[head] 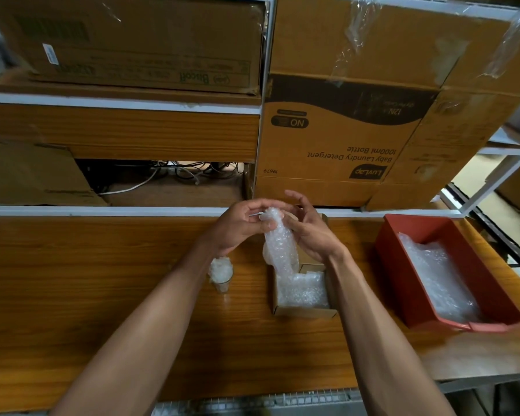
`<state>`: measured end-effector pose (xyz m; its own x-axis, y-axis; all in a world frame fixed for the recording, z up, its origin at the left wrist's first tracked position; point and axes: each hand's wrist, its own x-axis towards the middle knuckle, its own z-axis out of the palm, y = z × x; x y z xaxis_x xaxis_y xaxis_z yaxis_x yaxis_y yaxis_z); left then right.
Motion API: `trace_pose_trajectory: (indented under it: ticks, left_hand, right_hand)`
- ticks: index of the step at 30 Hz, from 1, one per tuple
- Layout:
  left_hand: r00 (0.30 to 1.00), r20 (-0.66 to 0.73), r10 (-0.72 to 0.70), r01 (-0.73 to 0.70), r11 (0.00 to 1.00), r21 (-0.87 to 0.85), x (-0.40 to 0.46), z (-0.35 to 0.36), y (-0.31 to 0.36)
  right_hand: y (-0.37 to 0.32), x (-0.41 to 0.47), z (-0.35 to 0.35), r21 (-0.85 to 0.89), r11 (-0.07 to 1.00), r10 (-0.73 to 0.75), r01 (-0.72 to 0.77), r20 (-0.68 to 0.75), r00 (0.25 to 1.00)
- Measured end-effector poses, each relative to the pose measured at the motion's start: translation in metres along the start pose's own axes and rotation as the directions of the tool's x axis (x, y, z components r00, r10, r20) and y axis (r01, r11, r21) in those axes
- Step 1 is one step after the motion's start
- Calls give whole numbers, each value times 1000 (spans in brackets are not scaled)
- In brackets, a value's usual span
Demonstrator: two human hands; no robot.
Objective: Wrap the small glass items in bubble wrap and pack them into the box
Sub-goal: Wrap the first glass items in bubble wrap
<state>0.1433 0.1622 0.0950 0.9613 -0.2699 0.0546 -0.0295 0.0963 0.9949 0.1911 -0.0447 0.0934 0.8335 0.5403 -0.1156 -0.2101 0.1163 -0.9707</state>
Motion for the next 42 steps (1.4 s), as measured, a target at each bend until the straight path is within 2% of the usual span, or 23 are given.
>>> trace_pose_trajectory:
  ticks: [4,8,10,16,19,21,24,26,28,30,32,34,38,42]
  left_hand:
    - [981,-193,1,19,995,98,5,-3,-4]
    - [968,-251,22,14,990,140,8,0,-10]
    - [964,-266,33,1,992,125,8,1,-9]
    - [936,-350,36,-3,996,94,6,-9,-5]
    - [908,-419,19,-17,1000,10,1,-18,-4]
    - [876,-483,1,-36,997,-64,-4,-24,-5]
    - [842,-540,-7,-41,996,-78,-9,-27,-10]
    - [837,-546,-20,-12,998,-55,-10,-22,-14]
    - [846,-532,-45,29,999,-38,-10,-13,-19]
    - [858,-511,-54,62,998,-2,-9,-2,-23]
    - [872,-488,-43,67,997,32,-8,8,-25]
    - [881,-471,-35,68,996,53,-7,13,-24]
    - [880,-475,-7,59,994,94,-11,12,-20]
    - [885,-465,24,25,995,98,-17,12,-19]
  right_hand:
    - [7,-3,0,-232,973,-11,-9,-83,996]
    - [9,-12,4,-374,926,36,-46,-33,999]
    - [12,-13,4,-377,925,44,-46,-11,999]
    - [16,-34,-18,-225,969,113,-104,27,993]
    - [23,-44,-40,-208,968,152,-142,33,988]
    - [29,-49,-56,-238,957,166,-167,-25,986]
    - [29,-55,-65,-376,915,84,-150,-186,979]
    - [21,-55,-55,-471,875,2,-112,-227,974]
    - [12,-50,-37,-616,786,-99,-50,-206,974]
    - [10,-42,-19,-756,653,-194,37,-119,974]
    - [14,-37,-4,-814,572,-214,101,-29,976]
    - [21,-33,5,-831,540,-211,131,17,977]
    - [31,-35,10,-863,494,-208,107,3,978]
    - [33,-39,5,-823,566,-132,38,-45,990]
